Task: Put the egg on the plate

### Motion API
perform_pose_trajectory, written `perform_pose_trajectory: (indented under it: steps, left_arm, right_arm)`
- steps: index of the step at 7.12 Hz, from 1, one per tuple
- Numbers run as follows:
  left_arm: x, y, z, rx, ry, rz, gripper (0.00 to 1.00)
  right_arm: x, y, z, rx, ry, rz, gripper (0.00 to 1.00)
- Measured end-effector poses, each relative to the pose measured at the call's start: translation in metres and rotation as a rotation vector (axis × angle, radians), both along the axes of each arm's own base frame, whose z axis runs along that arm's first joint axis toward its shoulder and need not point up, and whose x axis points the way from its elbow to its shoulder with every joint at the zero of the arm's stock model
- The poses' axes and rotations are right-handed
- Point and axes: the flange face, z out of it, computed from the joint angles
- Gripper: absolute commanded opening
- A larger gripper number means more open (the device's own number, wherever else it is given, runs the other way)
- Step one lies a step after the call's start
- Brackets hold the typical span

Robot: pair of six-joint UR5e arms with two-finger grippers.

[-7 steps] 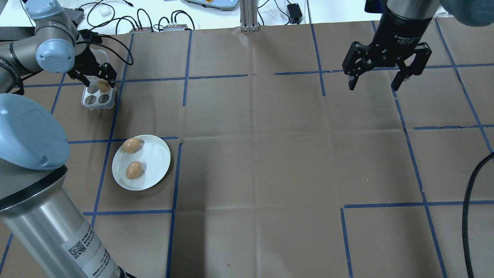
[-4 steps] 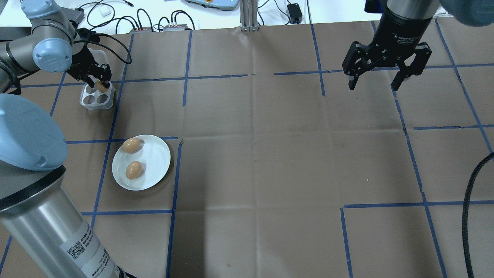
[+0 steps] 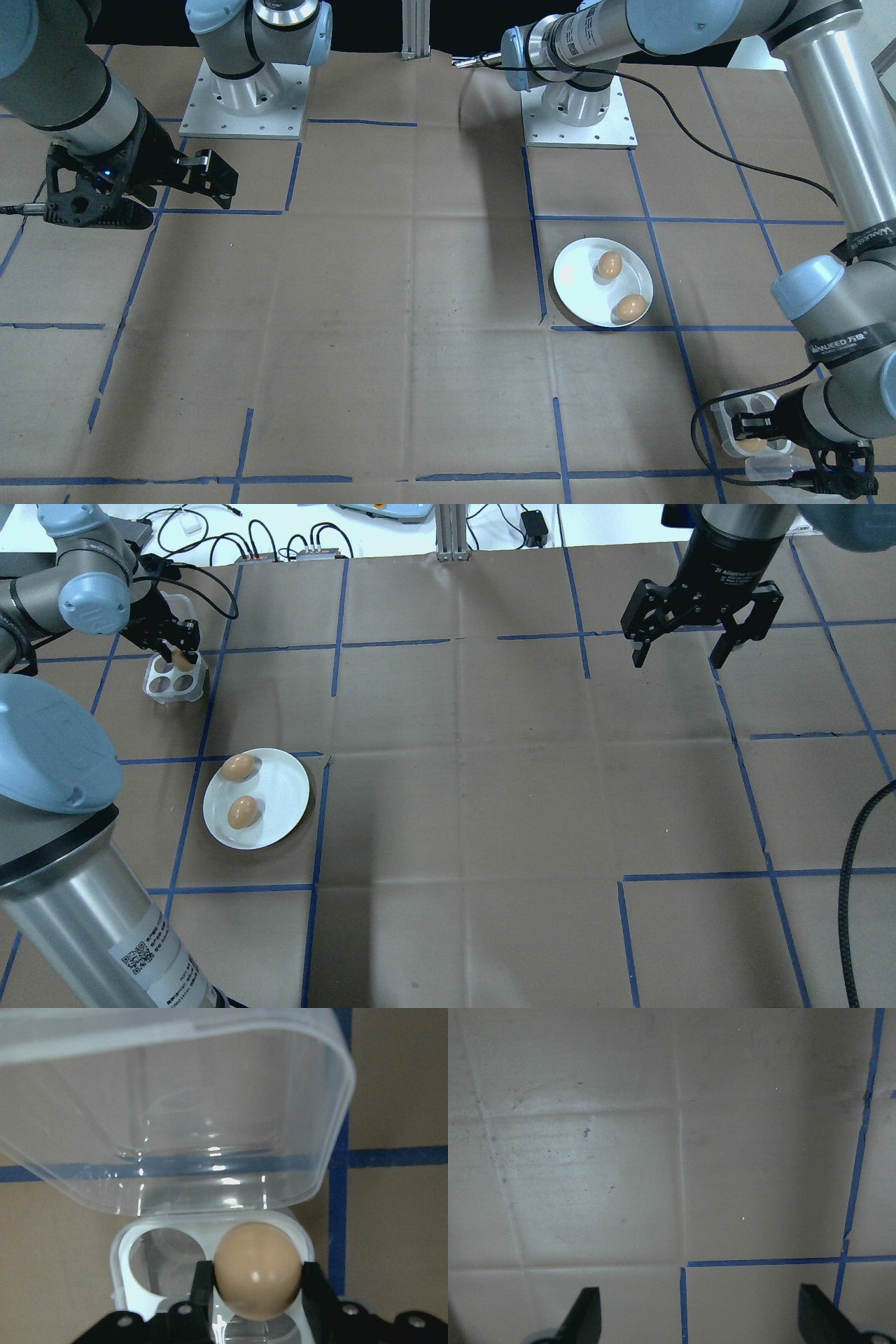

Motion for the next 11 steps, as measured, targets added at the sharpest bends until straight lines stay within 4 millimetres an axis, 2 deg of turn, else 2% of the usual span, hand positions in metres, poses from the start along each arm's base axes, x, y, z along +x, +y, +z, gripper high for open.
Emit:
perform_pose_trajectory:
  steps: [1,3,5,6,7,8,9,10,11]
  left_arm:
    - [0.0,0.0,0.011,-0.008,-0.006,0.001,0.01]
    - [-0.005,0.014,0.063,-0.009,-0.012,0.007,0.0]
    - [-0.023,0.048,0.121,0.021,-0.001,0.039,0.0]
    - [-0.042,0.074,0.137,0.042,0.011,0.067,0.0]
    - [-0.07,0.108,0.14,0.068,0.028,0.088,0.0]
    - [-0.103,0.148,0.132,0.097,0.046,0.106,0.0]
    - [-0.133,0.183,0.115,0.125,0.057,0.114,0.0]
    - [-0.156,0.211,0.086,0.154,0.069,0.111,0.0]
    - [-0.169,0.233,0.052,0.175,0.083,0.108,0.0]
  right_arm:
    - [0.0,0.0,0.0,0.0,0.0,0.0,1.0]
    - [0.0,0.0,0.0,0.0,0.0,0.0,1.0]
    - [0.0,0.0,0.0,0.0,0.0,0.0,1.0]
    - [0.0,0.0,0.0,0.0,0.0,0.0,1.0]
    - [0.0,0.0,0.0,0.0,0.0,0.0,1.0]
    - [0.0,0.0,0.0,0.0,0.0,0.0,1.0]
    - [0.0,0.0,0.0,0.0,0.0,0.0,1.0]
    - [0.0,0.0,0.0,0.0,0.0,0.0,1.0]
    - [0.0,0.0,0.0,0.0,0.0,0.0,1.0]
